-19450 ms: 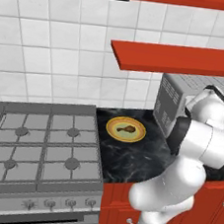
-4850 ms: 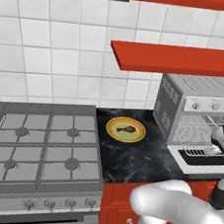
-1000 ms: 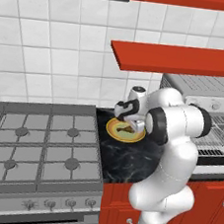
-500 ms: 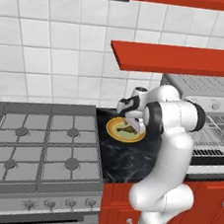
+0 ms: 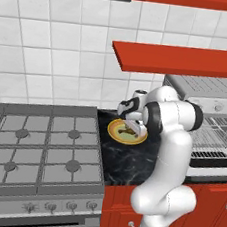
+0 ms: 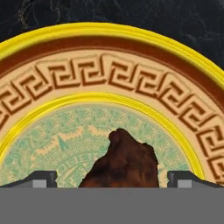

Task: Open the toaster oven door. Place the hotdog bun on the top rack in the toaster oven and place the chicken drumstick on the bottom rack.

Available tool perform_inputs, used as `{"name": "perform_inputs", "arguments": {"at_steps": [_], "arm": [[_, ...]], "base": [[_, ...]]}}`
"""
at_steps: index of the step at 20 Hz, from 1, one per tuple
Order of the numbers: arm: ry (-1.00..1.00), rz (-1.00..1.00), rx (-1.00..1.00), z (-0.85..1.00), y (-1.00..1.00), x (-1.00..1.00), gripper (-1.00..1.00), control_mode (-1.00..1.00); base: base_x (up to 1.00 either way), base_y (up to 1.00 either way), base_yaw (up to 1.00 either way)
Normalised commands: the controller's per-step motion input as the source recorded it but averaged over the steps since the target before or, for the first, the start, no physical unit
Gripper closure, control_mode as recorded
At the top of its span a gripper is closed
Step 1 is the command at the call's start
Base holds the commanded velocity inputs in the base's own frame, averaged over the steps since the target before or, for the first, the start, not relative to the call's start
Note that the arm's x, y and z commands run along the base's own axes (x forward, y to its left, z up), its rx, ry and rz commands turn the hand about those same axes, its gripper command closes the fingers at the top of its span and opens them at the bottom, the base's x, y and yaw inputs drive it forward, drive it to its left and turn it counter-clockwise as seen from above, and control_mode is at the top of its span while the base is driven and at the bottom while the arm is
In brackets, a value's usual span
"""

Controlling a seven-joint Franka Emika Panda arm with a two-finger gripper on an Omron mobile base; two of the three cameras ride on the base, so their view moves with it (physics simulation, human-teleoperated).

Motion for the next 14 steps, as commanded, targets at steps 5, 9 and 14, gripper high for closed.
{"name": "perform_inputs", "arguments": {"at_steps": [5, 9, 14], "arm": [[0.0, 0.0, 0.0, -0.13, 0.0, 0.0, 1.0, -1.0], [0.0, 0.0, 0.0, 0.0, 0.0, -0.02, 1.0, -1.0], [-0.02, 0.0, 0.0, 0.47, -0.03, -0.36, 1.0, -1.0]], "base": [[0.0, 0.0, 0.0], [0.0, 0.0, 0.0], [0.0, 0.0, 0.0]]}}
